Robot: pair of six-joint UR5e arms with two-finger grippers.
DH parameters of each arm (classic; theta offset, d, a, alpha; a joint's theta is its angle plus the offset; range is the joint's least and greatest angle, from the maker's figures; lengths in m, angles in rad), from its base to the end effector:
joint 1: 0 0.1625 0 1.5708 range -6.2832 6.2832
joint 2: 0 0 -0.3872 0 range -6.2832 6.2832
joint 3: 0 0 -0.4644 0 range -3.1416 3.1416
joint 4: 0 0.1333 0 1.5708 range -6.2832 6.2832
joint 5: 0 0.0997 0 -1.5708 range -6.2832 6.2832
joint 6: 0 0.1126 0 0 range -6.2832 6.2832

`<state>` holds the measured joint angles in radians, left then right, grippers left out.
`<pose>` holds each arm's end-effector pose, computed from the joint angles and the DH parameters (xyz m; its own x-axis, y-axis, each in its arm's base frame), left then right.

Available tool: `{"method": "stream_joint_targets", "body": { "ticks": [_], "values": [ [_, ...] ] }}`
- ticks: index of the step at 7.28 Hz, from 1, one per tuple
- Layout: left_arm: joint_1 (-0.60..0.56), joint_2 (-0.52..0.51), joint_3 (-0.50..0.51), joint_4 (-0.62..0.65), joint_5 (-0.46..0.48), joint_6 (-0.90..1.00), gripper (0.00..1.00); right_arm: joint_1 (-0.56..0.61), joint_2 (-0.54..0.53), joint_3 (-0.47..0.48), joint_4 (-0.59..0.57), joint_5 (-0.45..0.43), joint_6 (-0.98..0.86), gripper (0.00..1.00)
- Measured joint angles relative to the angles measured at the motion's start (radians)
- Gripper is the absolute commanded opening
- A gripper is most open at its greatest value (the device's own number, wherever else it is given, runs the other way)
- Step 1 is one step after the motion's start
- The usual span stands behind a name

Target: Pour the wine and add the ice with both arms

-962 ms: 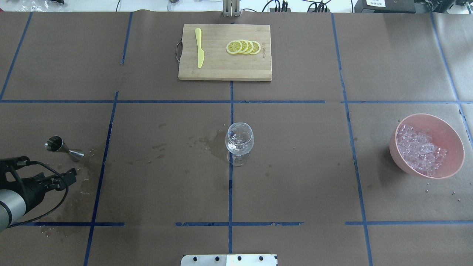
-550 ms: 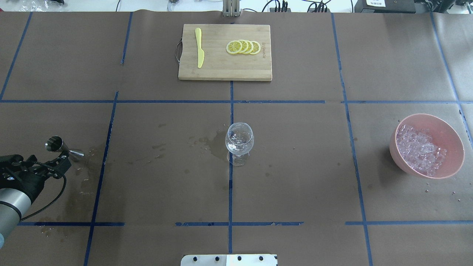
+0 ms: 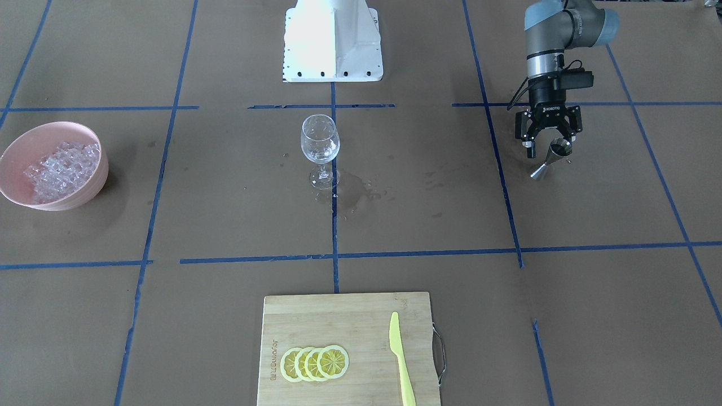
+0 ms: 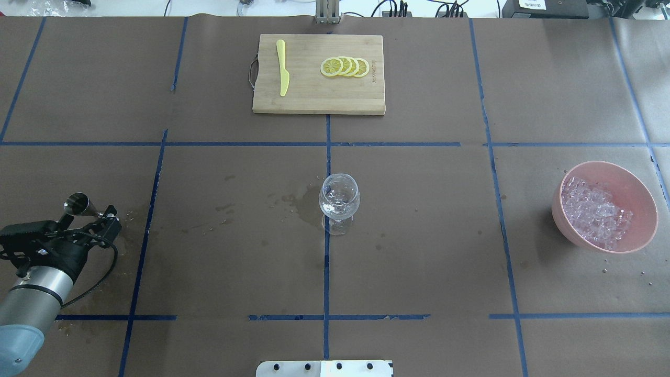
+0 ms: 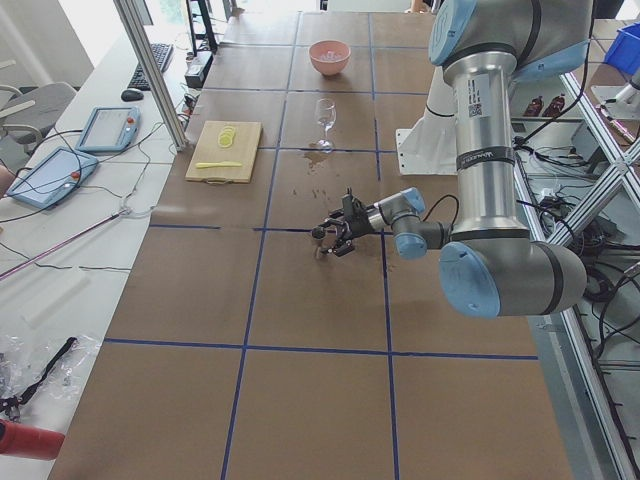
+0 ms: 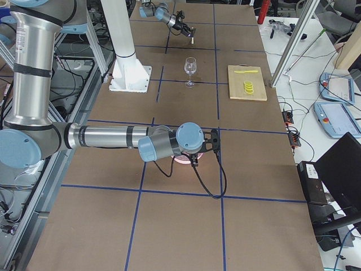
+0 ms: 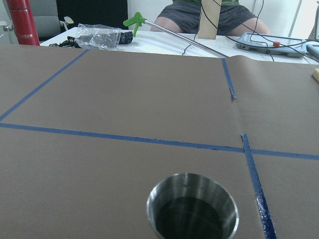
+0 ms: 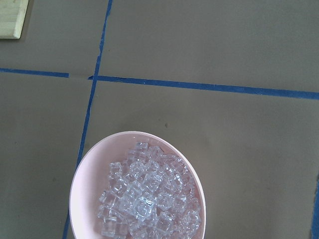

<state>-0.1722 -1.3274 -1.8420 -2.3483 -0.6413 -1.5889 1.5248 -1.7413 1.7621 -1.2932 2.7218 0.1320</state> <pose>0.4430 -0.3039 0.5002 0.6704 -0.1276 -0.7310 0.6840 0.4882 0.5421 0.0071 -0.5082 0.5490 0.3972 -0.1588 0.9039 -0.0084 0.9843 0.1766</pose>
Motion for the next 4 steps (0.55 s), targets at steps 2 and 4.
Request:
{"method": "stream_joint_targets", "body": {
  "ticks": [2,4],
  "values": [
    [0.0,-0.018,0.05,0.001,0.048,0.003,0.86,0.001,-0.004,0.004,0.0,0.001,-0.001,1.0],
    [0.0,-0.027,0.09,0.001,0.07,0.003,0.69,0.001,-0.012,0.017,0.0,0.001,0.0,1.0]
  ]
}}
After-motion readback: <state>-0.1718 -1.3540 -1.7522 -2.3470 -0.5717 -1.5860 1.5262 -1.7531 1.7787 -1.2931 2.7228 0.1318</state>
